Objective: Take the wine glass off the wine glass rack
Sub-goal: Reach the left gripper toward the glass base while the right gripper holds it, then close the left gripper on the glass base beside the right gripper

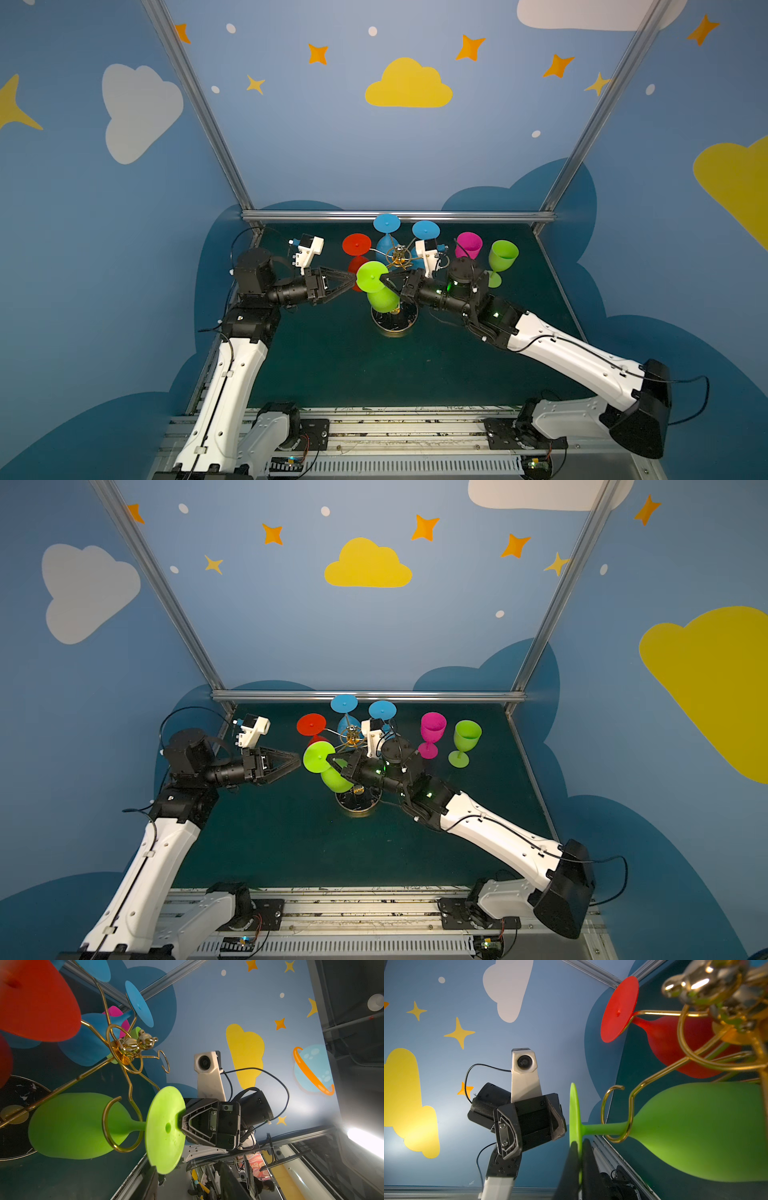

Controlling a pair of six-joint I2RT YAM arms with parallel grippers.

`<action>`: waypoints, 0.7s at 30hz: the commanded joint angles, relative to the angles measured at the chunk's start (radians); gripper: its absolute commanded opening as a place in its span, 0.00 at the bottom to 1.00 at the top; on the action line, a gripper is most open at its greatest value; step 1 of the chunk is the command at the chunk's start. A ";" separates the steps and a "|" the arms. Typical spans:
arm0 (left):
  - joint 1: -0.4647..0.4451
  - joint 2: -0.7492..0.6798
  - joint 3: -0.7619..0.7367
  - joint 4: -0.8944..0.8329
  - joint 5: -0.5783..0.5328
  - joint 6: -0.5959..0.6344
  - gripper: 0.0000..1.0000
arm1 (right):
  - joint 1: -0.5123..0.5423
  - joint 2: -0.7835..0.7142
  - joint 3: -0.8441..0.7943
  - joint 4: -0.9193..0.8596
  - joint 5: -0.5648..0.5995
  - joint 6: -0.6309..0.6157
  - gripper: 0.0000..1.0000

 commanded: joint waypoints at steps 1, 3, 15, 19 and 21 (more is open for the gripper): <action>-0.031 0.006 0.004 0.009 -0.016 0.031 0.48 | -0.007 0.006 0.038 0.052 -0.010 -0.030 0.00; -0.042 0.015 0.005 -0.019 -0.032 0.053 0.47 | -0.007 0.005 0.038 0.056 -0.014 -0.031 0.00; -0.040 0.017 0.031 -0.073 -0.034 0.092 0.51 | -0.014 -0.012 0.025 0.061 -0.007 -0.038 0.00; -0.021 -0.005 0.046 -0.114 -0.040 0.110 0.54 | -0.021 -0.019 0.018 0.066 -0.008 -0.037 0.00; -0.007 -0.013 0.045 -0.131 -0.045 0.117 0.53 | -0.023 -0.024 0.012 0.066 -0.007 -0.038 0.00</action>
